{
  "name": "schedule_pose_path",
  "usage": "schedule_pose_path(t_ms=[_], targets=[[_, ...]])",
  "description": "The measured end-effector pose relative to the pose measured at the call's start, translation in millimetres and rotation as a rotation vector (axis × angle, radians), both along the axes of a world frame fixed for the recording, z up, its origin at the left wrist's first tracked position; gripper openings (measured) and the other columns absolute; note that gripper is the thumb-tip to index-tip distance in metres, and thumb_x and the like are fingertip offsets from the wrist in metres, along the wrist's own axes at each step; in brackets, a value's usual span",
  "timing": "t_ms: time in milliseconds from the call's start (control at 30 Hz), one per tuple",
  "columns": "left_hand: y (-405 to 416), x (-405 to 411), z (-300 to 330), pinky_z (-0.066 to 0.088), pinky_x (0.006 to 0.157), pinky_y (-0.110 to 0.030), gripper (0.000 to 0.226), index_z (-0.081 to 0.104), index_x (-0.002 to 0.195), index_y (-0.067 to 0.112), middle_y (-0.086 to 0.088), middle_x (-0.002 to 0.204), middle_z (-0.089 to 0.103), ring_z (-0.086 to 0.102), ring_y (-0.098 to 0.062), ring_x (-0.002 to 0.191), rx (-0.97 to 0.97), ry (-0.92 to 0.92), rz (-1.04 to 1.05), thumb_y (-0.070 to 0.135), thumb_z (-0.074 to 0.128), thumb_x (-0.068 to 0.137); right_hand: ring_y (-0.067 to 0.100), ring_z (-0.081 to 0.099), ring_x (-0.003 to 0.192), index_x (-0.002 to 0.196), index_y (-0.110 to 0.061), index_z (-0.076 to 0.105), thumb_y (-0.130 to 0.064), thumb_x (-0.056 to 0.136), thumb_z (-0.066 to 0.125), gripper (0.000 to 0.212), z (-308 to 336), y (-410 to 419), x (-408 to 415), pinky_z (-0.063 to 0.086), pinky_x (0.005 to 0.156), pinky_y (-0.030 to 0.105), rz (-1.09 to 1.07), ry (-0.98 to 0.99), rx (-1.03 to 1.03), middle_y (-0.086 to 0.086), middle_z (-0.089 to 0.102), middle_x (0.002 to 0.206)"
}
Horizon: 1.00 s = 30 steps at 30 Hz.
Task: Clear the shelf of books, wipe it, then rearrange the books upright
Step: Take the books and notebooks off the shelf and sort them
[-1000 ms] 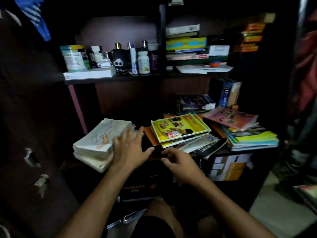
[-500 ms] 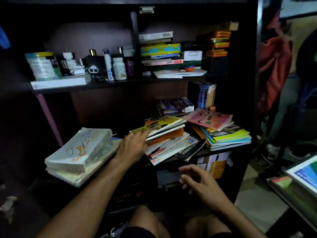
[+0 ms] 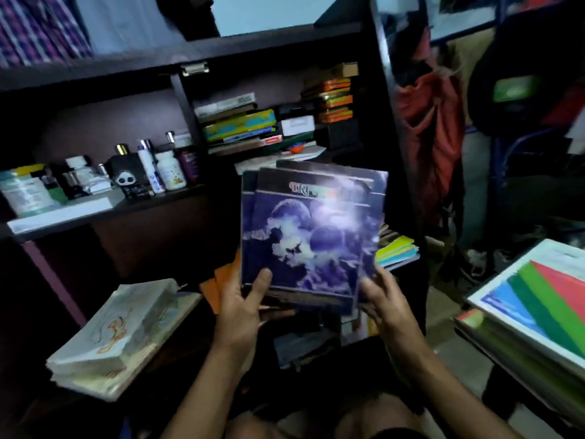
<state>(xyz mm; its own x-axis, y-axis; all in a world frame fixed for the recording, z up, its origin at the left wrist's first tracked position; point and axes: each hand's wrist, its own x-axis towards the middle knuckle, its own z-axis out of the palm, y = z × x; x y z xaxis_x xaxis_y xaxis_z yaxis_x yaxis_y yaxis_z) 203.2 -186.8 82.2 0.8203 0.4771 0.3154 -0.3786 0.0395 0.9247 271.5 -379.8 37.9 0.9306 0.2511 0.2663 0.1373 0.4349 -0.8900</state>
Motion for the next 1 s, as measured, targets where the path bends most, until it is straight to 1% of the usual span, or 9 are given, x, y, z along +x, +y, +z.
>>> schedule_pose_path(t_ms=[100, 233, 300, 400, 567, 700, 833, 933, 1000], targets=[[-52.5, -12.0, -23.7, 0.061, 0.053, -0.041, 0.043, 0.058, 0.128, 0.027, -0.004, 0.112, 0.075, 0.074, -0.028, 0.088, -0.121, 0.120, -0.189, 0.024, 0.063, 0.085, 0.032, 0.068, 0.112, 0.122, -0.028, 0.065, -0.056, 0.072, 0.081, 0.060, 20.0, -28.0, -6.0, 0.051, 0.100, 0.057, -0.147, -0.022, 0.059, 0.006, 0.072, 0.120], [-88.7, -11.0, -33.0, 0.060, 0.053, -0.037, 0.050, 0.052, 0.135, 0.028, -0.007, 0.117, 0.074, 0.074, -0.032, 0.090, -0.109, 0.204, -0.316, 0.033, 0.062, 0.086, 0.018, 0.071, 0.103, 0.115, -0.040, 0.059, -0.037, 0.082, 0.077, 0.038, 44.4, -70.3, -4.0, 0.053, 0.096, 0.056, -0.273, -0.217, -0.180, -0.006, 0.073, 0.112], [-102.4, -0.9, -25.6, 0.060, 0.054, -0.033, 0.055, 0.046, 0.138, 0.034, -0.002, 0.117, 0.074, 0.075, -0.027, 0.089, 0.018, 0.234, -0.336, 0.034, 0.064, 0.086, 0.024, 0.069, 0.108, 0.123, -0.032, 0.056, -0.028, 0.088, 0.077, 0.041, 61.3, -94.9, -4.0, 0.052, 0.098, 0.058, -0.270, -0.311, -0.225, 0.000, 0.071, 0.117], [-132.0, 28.7, -15.6, 0.057, 0.075, -0.016, 0.066, 0.029, 0.143, 0.037, 0.020, 0.128, 0.062, 0.067, 0.007, 0.101, 0.259, 0.139, -0.368, 0.018, 0.065, 0.092, 0.026, 0.068, 0.111, 0.125, -0.019, 0.048, -0.012, 0.091, 0.073, 0.043, 86.2, -144.2, -7.8, 0.054, 0.096, 0.053, -0.303, -0.457, -0.319, 0.005, 0.070, 0.118], [-205.6, 91.8, 6.8, 0.047, 0.087, -0.008, 0.060, 0.031, 0.140, 0.030, 0.029, 0.125, 0.058, 0.060, 0.016, 0.106, 0.360, 0.079, -0.583, -0.001, 0.059, 0.097, 0.000, 0.066, 0.096, 0.120, -0.017, 0.043, -0.018, 0.091, 0.074, 0.042, 103.1, -211.1, -12.8, 0.054, 0.087, 0.029, -0.665, -0.541, -0.505, -0.021, 0.066, 0.106], [-249.3, 125.1, 11.0, 0.042, 0.110, -0.025, 0.084, 0.014, 0.156, 0.032, 0.020, 0.153, 0.040, 0.049, -0.002, 0.133, 0.407, 0.074, -0.684, 0.004, 0.064, 0.096, -0.013, 0.061, 0.082, 0.113, -0.017, 0.041, -0.018, 0.087, 0.076, 0.044, 87.3, -243.1, -10.1, 0.044, 0.072, 0.010, -0.918, -0.331, -0.556, -0.021, 0.063, 0.093], [-272.0, 136.0, -11.6, 0.038, 0.101, -0.008, 0.073, 0.025, 0.146, 0.045, 0.022, 0.145, 0.048, 0.046, 0.014, 0.128, 0.550, 0.076, -0.692, 0.011, 0.066, 0.096, 0.019, 0.064, 0.095, 0.118, -0.024, 0.034, -0.031, 0.084, 0.074, 0.052, 68.0, -269.0, -2.5, 0.046, 0.081, 0.031, -0.835, 0.064, -0.797, -0.006, 0.062, 0.101], [-279.8, 143.6, -24.4, 0.031, 0.115, -0.023, 0.071, 0.023, 0.152, 0.049, 0.017, 0.154, 0.040, 0.039, 0.004, 0.140, 0.633, 0.054, -0.630, 0.030, 0.065, 0.097, 0.028, 0.063, 0.108, 0.121, -0.021, 0.034, -0.036, 0.086, 0.072, 0.054, 64.7, -281.6, 2.9, 0.049, 0.093, 0.038, -0.779, 0.157, -0.879, 0.005, 0.064, 0.116], [-285.6, 147.9, -22.5, 0.036, 0.117, -0.034, 0.066, 0.032, 0.151, 0.046, 0.015, 0.149, 0.048, 0.046, -0.002, 0.136, 0.630, 0.067, -0.550, 0.042, 0.063, 0.094, 0.030, 0.062, 0.113, 0.122, -0.017, 0.035, -0.039, 0.089, 0.069, 0.052, 63.7, -283.1, 6.9, 0.049, 0.098, 0.042, -0.759, 0.185, -0.895, 0.009, 0.063, 0.126]])
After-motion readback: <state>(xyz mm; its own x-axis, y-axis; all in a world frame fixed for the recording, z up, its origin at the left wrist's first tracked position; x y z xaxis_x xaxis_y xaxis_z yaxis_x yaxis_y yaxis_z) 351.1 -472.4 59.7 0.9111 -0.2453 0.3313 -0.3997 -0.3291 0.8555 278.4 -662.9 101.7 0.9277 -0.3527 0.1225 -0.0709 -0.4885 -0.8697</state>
